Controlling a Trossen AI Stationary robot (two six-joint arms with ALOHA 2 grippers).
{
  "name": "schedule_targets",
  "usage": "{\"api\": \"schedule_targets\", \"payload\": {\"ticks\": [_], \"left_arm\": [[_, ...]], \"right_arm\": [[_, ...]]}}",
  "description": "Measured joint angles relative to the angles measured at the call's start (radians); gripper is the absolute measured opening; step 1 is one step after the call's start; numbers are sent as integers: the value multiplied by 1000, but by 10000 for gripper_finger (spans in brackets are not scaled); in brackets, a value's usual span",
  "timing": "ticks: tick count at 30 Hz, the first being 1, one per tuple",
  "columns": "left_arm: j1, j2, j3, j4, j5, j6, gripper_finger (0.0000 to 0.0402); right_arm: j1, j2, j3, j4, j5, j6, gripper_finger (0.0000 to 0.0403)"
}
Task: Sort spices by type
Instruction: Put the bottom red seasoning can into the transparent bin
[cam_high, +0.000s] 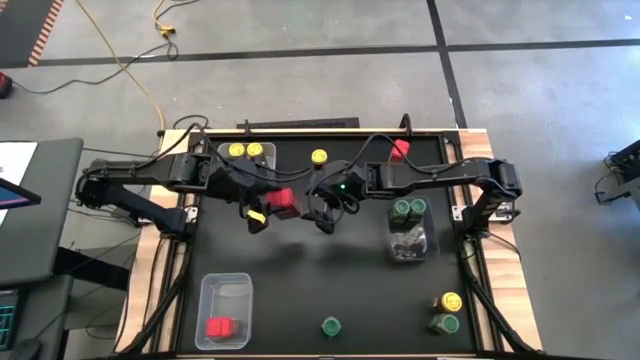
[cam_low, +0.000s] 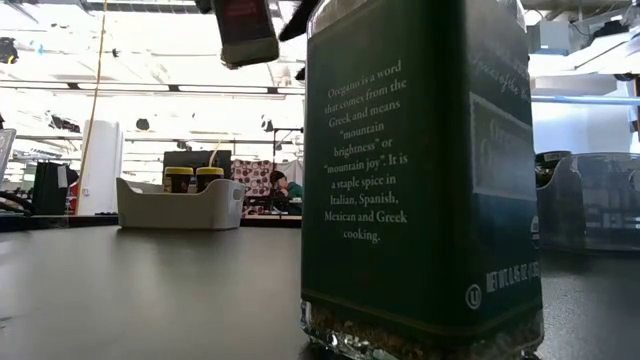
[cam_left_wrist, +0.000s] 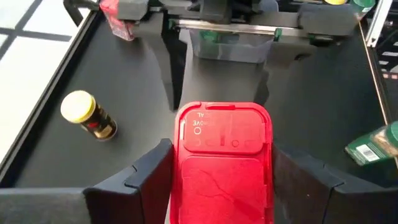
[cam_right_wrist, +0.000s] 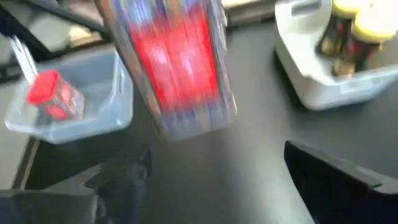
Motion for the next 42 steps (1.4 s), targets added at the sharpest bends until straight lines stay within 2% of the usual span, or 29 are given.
{"api": "schedule_targets", "payload": {"ticks": [3, 7, 13, 20, 23, 26, 38, 42], "left_arm": [[-1, -27, 0, -54, 0, -43, 228], [-9, -79, 0, -134, -3, -134, 216], [-92, -156, 0, -213, -29, -303, 215], [-301, -154, 0, -313, -174, -550, 215], [-403, -128, 0, -331, -273, -604, 215], [-490, -101, 0, -343, -330, -634, 215], [-819, 3, 0, -386, -361, -799, 218], [-931, 50, 0, -408, -423, -854, 231]], "right_arm": [[0, -3, 0, -92, 0, 0, 396], [0, -4, 0, -223, 0, 11, 385], [7, -4, 0, -310, 0, 18, 383], [28, -4, 0, -316, 0, 7, 386], [39, -4, 0, -316, 0, 8, 386], [55, -4, 0, -314, 0, 26, 386], [105, -4, -1, -134, -1, 260, 386], [126, -4, -1, -63, -1, 304, 386]]}}
